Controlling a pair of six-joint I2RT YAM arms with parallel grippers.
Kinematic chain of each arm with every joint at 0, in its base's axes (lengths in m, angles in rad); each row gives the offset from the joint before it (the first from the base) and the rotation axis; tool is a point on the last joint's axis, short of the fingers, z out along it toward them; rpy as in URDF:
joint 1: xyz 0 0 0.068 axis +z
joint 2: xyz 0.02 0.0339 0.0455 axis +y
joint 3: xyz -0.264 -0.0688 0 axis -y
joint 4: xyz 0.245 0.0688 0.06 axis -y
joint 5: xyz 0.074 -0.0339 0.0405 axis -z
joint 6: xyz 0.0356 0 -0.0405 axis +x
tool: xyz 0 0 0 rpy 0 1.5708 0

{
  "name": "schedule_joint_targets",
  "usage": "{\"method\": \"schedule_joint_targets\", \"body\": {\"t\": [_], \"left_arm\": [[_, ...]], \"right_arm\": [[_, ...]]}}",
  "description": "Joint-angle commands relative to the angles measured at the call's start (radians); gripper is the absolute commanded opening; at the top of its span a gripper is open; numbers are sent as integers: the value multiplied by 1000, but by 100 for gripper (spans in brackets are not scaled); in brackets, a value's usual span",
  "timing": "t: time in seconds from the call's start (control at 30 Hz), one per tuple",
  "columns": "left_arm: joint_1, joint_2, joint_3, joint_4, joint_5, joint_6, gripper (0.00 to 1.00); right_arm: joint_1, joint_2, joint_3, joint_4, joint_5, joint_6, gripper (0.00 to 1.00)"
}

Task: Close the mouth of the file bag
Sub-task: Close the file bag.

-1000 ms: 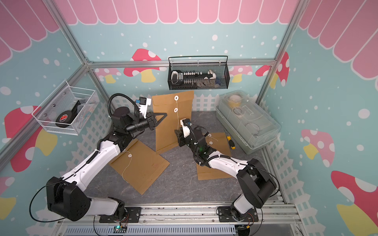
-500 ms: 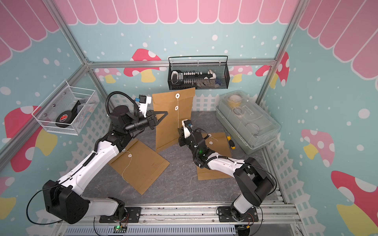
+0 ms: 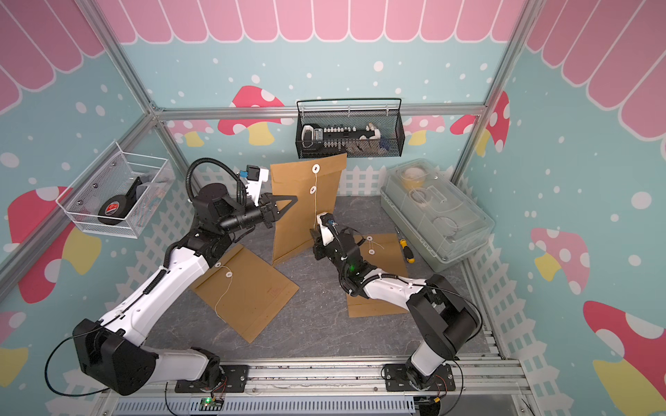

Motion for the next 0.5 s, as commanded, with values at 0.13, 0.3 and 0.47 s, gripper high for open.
{"method": "schedule_joint_targets", "body": {"t": [0.13,0.3,0.47], "left_arm": [[-14,-20,53,-27,19,33,0],[-15,-22,55,-35,9,38,0],[-15,-24,52,-40,-3,41,0]], "right_arm": [[9,17,33,53,29,-75,22],[9,8,27,52,47,-92,14],[9,-5,2,56,56,-94,4]]}}
